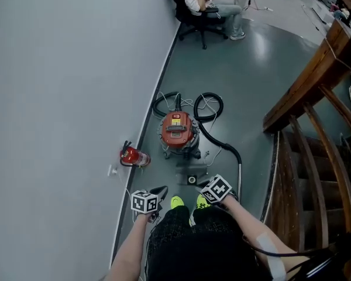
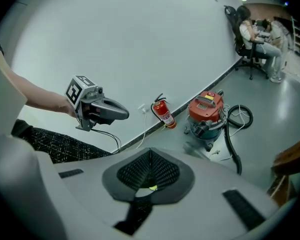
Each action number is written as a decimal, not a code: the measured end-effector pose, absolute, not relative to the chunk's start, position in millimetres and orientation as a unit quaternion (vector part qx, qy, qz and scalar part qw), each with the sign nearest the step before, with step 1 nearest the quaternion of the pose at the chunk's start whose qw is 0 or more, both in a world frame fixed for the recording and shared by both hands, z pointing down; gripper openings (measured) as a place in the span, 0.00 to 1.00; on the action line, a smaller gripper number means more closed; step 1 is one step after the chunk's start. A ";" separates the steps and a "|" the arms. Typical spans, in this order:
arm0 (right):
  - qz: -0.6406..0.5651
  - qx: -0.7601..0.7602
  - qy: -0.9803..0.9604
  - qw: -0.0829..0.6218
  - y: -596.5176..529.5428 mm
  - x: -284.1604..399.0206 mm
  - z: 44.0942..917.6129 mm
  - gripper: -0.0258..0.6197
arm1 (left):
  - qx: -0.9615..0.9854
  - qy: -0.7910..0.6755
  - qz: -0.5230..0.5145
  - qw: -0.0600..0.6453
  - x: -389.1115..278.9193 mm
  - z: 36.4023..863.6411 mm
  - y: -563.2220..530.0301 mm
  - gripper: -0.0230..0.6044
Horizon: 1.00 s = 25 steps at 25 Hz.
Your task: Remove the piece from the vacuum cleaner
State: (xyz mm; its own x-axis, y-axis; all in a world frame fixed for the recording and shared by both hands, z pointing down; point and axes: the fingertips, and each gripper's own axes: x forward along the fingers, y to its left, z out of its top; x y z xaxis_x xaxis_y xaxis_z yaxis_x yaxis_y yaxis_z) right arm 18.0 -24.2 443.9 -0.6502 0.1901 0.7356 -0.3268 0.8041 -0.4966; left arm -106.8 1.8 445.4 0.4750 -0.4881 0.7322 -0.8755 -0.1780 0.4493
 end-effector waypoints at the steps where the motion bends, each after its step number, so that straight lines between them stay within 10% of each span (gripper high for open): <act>1: 0.310 0.040 -0.854 0.416 -23.6 18.7 444.2 0.06 | 0.736 -0.463 0.217 0.443 -103.4 445.2 2.6 0.05; 25: 0.303 0.103 -0.858 0.403 62.5 43.4 430.7 0.06 | 0.770 -0.422 0.183 0.442 -43.7 445.0 103.9 0.05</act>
State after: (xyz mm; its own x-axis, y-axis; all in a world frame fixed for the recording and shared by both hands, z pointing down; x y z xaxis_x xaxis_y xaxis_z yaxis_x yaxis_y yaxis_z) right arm 43.4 62.5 430.7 -0.6546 0.0676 0.7529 -0.4203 0.7953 -0.4368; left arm -43.7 103.9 445.0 0.5761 -0.4879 0.6557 -0.8122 -0.2520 0.5261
